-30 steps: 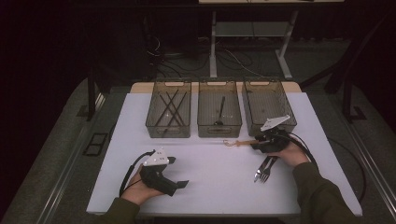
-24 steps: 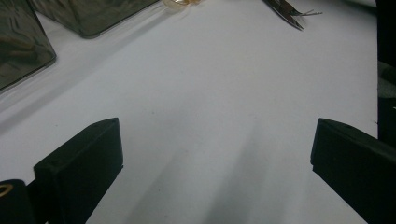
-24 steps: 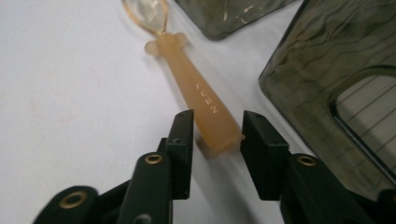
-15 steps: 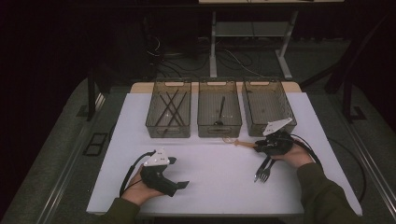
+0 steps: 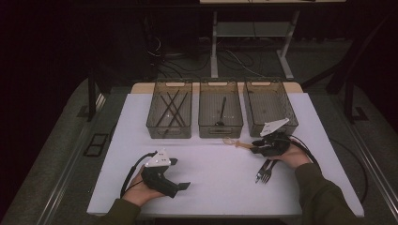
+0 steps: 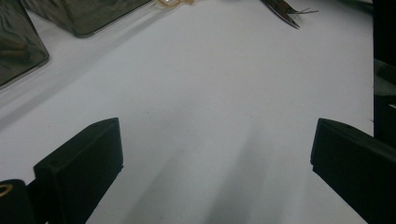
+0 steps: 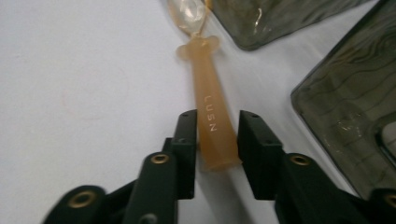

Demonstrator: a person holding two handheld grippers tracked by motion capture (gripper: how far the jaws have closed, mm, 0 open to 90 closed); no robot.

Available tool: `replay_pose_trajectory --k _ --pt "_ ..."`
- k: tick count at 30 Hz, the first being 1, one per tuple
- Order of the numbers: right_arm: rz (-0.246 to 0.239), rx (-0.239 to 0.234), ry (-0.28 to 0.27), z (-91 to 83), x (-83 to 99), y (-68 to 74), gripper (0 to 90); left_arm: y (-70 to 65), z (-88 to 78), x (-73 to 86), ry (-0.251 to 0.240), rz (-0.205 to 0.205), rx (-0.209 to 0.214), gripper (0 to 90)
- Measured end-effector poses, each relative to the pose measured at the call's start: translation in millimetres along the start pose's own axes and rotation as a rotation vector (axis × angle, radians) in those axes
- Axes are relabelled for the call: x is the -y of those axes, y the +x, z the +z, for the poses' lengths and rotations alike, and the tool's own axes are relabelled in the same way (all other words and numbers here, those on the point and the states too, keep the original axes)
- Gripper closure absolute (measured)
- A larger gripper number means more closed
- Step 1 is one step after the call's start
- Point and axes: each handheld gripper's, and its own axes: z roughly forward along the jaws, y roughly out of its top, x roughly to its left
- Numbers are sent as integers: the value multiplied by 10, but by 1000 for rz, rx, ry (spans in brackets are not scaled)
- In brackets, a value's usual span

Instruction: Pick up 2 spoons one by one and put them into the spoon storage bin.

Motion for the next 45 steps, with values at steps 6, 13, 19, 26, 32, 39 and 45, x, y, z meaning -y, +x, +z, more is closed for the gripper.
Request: replay_pose_trajectory --k 6,13,19,26,32,39,45 --pt "-34 -20 11 -14 -10 23 731 -3 -1 -2 -2 2 1 12" --pt "-7 -37 -21 -127 -20 55 733 8 -19 1 -11 -1 0 12" --pt "-17 -45 -54 -233 -49 123 733 14 -34 6 -23 -4 -1 12" --pt "-6 -68 -123 -374 -102 186 732 12 -31 4 -28 -2 -5 0" --pt "36 -89 -199 -470 -183 201 732 34 -37 11 -42 -8 -18 0" --pt "71 -34 -262 -553 -419 193 731 42 -33 15 -47 -18 -27 0" --pt "121 9 -264 -488 -603 145 730 57 -36 19 -57 0 -38 0"
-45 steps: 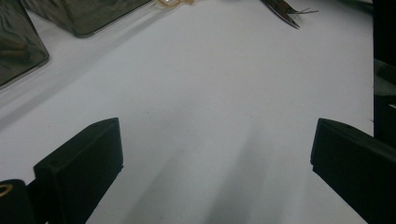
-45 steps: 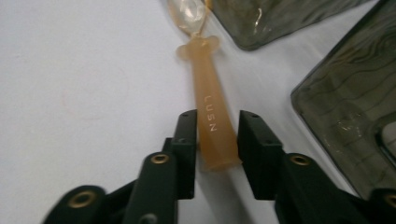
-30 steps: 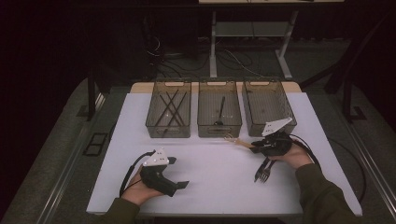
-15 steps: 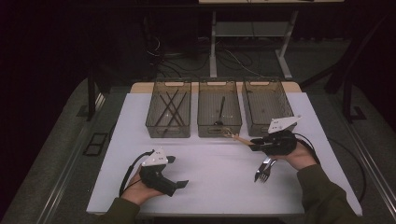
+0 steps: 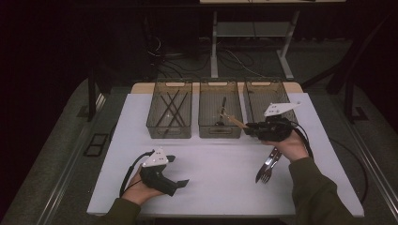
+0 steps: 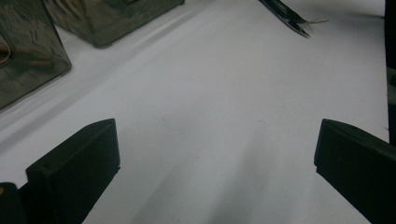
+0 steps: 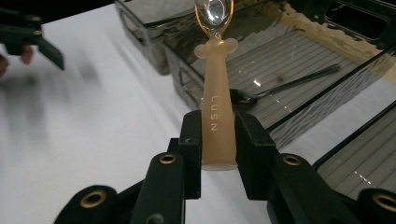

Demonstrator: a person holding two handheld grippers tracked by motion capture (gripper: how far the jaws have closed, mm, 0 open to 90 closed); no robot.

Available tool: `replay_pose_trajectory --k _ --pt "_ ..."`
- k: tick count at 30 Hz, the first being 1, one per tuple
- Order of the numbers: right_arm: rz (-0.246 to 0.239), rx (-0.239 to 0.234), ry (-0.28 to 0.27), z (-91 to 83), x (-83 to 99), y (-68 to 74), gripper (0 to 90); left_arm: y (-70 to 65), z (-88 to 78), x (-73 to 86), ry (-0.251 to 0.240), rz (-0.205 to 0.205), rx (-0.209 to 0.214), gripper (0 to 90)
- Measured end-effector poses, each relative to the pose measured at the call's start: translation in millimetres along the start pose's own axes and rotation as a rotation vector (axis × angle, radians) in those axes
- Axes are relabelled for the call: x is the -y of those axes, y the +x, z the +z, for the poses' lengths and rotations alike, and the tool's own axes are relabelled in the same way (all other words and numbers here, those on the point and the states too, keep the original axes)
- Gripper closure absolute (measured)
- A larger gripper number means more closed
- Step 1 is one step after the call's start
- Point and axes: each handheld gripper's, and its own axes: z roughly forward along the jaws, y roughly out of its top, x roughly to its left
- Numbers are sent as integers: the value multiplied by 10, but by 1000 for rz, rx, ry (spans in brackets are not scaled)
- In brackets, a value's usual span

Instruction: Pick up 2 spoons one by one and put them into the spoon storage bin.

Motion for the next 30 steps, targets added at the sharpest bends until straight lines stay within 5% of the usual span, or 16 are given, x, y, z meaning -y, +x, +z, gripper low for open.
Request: replay_pose_trajectory --k 7,20,26,30 --pt "50 58 31 184 -186 -103 730 21 -5 11 9 13 -6 0" --pt "104 89 82 648 -342 -192 723 24 -17 7 -4 10 4 0" --pt "101 98 47 676 -339 -160 520 21 -21 4 -2 12 11 0" --pt "122 108 3 581 -344 -124 473 23 -16 6 -13 2 9 0"
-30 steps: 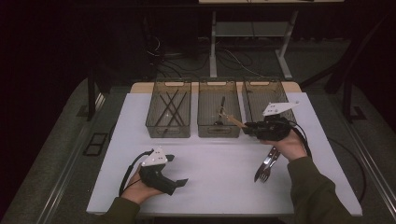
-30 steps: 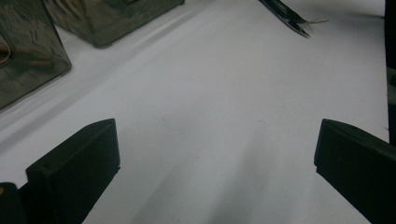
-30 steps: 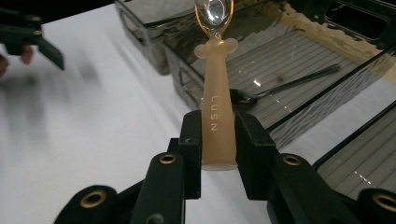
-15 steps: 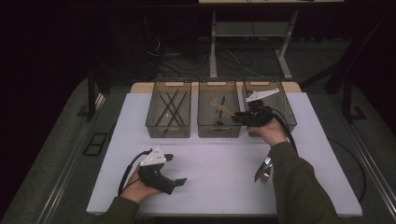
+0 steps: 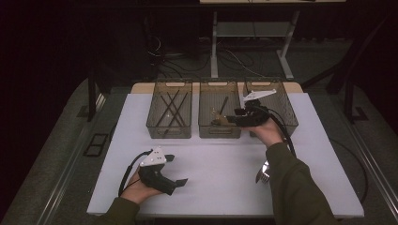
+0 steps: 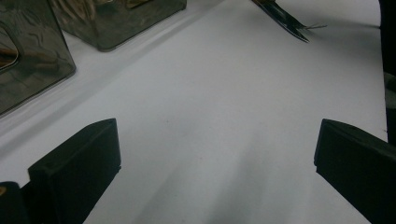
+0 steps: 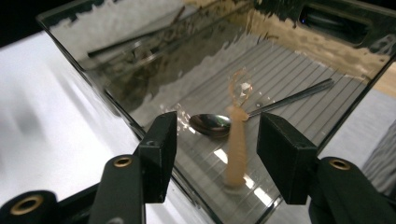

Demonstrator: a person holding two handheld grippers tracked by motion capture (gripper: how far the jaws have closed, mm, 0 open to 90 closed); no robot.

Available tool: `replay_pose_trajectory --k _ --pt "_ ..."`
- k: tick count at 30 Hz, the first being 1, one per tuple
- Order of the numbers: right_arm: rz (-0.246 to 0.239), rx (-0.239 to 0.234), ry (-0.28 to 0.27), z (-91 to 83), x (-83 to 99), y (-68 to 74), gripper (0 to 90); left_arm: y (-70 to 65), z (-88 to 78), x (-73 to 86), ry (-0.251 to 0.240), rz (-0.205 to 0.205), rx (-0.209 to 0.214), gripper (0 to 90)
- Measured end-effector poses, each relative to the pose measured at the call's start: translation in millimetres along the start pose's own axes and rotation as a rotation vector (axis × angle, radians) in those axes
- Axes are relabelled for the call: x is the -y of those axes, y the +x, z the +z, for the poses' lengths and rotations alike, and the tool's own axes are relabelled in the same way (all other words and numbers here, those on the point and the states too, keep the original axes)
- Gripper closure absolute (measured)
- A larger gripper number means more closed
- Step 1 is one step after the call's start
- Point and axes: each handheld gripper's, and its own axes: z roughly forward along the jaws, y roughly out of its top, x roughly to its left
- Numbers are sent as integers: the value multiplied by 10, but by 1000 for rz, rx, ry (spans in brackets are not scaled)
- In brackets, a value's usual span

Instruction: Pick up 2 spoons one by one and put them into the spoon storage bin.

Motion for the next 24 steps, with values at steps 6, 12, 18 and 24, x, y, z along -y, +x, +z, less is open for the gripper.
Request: replay_pose_trajectory --k 6,12,18,24 --pt "2 3 -37 -192 88 12 457 10 -3 1 3 3 -3 0" --pt "7 31 -49 -393 275 1 596 -2 3 5 7 -3 -5 0" --pt "0 20 -14 -556 486 -1 769 -11 4 3 5 -8 0 0" --pt "-7 30 16 -707 688 -4 875 -9 0 1 12 0 -1 0"
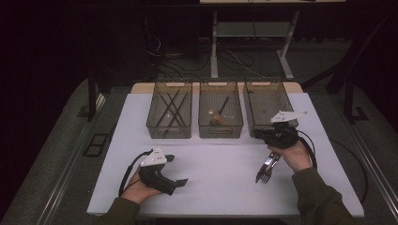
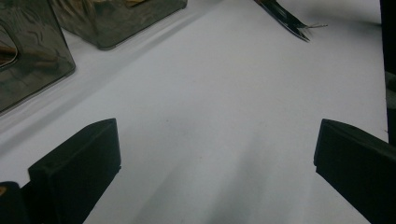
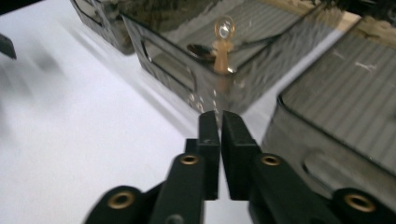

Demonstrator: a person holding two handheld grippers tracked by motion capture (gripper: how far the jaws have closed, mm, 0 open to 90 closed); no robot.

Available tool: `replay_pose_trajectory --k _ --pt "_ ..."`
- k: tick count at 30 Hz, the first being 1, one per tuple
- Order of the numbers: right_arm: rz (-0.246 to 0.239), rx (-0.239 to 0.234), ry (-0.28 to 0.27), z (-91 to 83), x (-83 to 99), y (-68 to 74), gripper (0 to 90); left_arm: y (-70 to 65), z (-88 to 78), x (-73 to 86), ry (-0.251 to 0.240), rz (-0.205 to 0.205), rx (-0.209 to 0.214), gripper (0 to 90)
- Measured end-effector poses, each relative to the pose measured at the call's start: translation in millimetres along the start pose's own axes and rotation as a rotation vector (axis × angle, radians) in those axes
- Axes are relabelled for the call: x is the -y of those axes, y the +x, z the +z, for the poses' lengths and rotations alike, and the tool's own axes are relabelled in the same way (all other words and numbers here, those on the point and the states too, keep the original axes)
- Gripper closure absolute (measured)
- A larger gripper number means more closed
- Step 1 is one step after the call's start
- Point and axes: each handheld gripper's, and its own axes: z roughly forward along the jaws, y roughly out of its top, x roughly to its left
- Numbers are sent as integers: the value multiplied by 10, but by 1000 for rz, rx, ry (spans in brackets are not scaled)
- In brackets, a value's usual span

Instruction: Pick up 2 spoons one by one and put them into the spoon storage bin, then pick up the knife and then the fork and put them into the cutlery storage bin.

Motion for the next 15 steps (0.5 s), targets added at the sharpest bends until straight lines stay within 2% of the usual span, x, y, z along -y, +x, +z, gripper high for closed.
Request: replay_pose_trajectory --k 9,11,15 --pt "11 39 27 -158 189 -114 895 0 -3 0 0 -2 0 0" --pt "11 63 39 -173 222 -146 895 -1 -6 -8 -6 1 2 0" --pt "46 97 58 -155 286 -258 895 -7 -5 -9 -4 4 3 0"
